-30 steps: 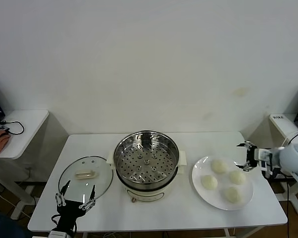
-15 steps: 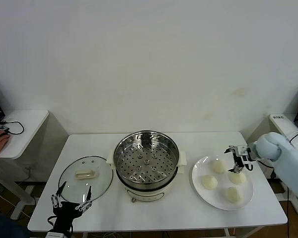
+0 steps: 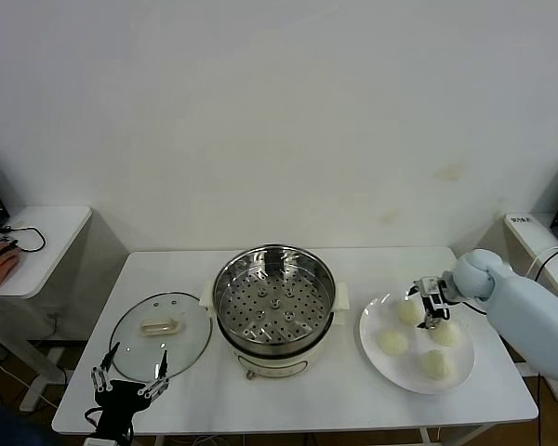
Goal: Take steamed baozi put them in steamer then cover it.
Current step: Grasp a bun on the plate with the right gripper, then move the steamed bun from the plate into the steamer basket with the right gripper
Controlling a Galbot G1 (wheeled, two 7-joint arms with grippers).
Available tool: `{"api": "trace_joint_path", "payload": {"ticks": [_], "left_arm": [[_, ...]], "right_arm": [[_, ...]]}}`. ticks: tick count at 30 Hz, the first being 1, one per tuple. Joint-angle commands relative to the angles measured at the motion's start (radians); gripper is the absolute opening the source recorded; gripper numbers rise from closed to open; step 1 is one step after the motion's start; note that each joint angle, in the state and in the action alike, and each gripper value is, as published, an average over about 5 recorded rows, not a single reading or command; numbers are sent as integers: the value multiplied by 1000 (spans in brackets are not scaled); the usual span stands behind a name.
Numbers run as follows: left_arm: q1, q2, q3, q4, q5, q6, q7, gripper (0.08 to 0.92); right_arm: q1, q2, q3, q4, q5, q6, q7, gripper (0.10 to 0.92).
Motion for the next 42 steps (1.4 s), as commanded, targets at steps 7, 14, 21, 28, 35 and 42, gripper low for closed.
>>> {"api": "trace_joint_path", "payload": {"ticks": [7,14,21,28,35,42], "left_arm": [[-2,0,2,5,2,-1,0,823],[-3,0,-1,7,2,-2,-1,823],[2,-2,0,2,2,-4,-1,823],[9,-3,0,-6,4,-5,-1,823],[13,1,-1,-7,4,-6,-1,823],[15,9,7,-15,4,-8,-1,823]], "right_arm": [[13,50,-12,-70,-53,0,22,816],[16,61,-11,-88,-69,-8,23,709],[11,59,-15,-83,-60,-9,21,599],[31,25,-29,-38,-16,-14,15,600],[155,-117,-133,127,126,-36,-6,606],[398,-233,-289,269,296,-61,-19,611]]}}
